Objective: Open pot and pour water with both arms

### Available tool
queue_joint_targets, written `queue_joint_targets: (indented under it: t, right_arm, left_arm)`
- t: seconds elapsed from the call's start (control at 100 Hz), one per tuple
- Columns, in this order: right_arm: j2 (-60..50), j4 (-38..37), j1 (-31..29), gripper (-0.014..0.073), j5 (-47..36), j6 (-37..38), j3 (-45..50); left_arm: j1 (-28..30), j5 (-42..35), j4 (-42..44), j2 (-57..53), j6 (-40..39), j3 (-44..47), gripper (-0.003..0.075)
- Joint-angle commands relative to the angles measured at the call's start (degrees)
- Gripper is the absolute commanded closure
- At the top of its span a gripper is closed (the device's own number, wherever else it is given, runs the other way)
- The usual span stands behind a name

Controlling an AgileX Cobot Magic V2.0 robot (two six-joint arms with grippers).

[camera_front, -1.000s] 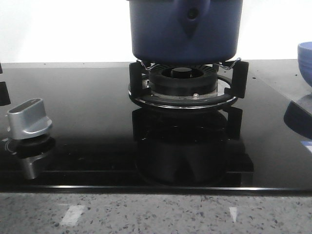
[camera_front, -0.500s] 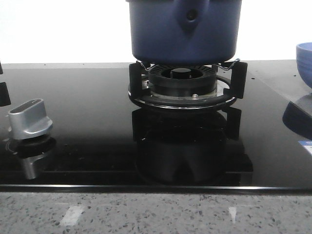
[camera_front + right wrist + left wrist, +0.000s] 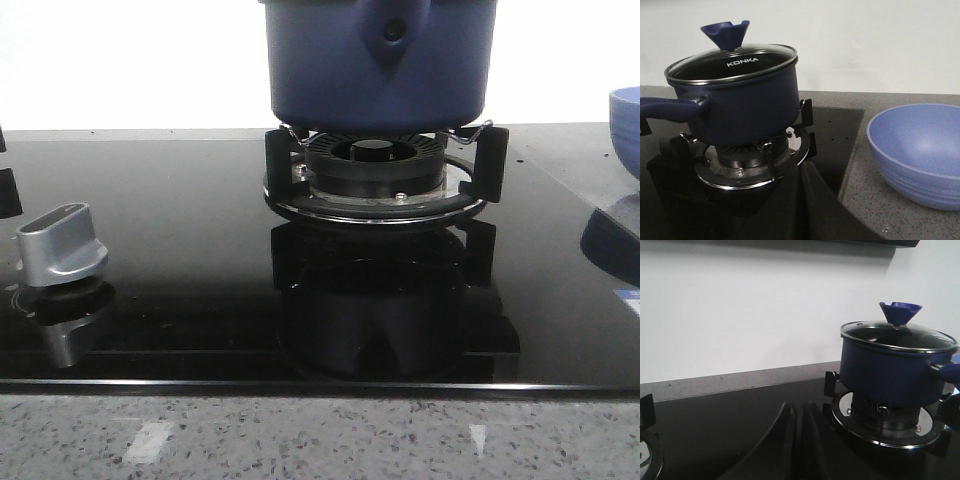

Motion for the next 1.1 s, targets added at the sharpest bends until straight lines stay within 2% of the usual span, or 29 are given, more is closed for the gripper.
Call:
queue_joint_targets:
  t: [0.0,0.91,1.03,1.09]
  right_arm:
    - [0.29,1.53,0.21,0.0641,-2.09,-0.81,-1.00]
    - [0.29,1.53,0.21,0.0641,-2.09,-0.81,-1.00]
    - [0.29,1.53,0.21,0.0641,-2.09,-0.81,-1.00]
    - [0.29,1.53,0.21,0.0641,-2.09,-0.81,-1.00]
  left_arm:
    - [-0.41,2.01,-4.05,0.31,0.07,-1.05,0.0741]
    - [-0.29,1.87,-5.29,0.20,-0.05,-1.13,0.0741]
    - [-0.19,-2.30,-2.84,0.20,-7.37,-3.50,0.0741]
    - [0.06,-5.41,4.41,0.20,-14.23,-5.68,0.0741]
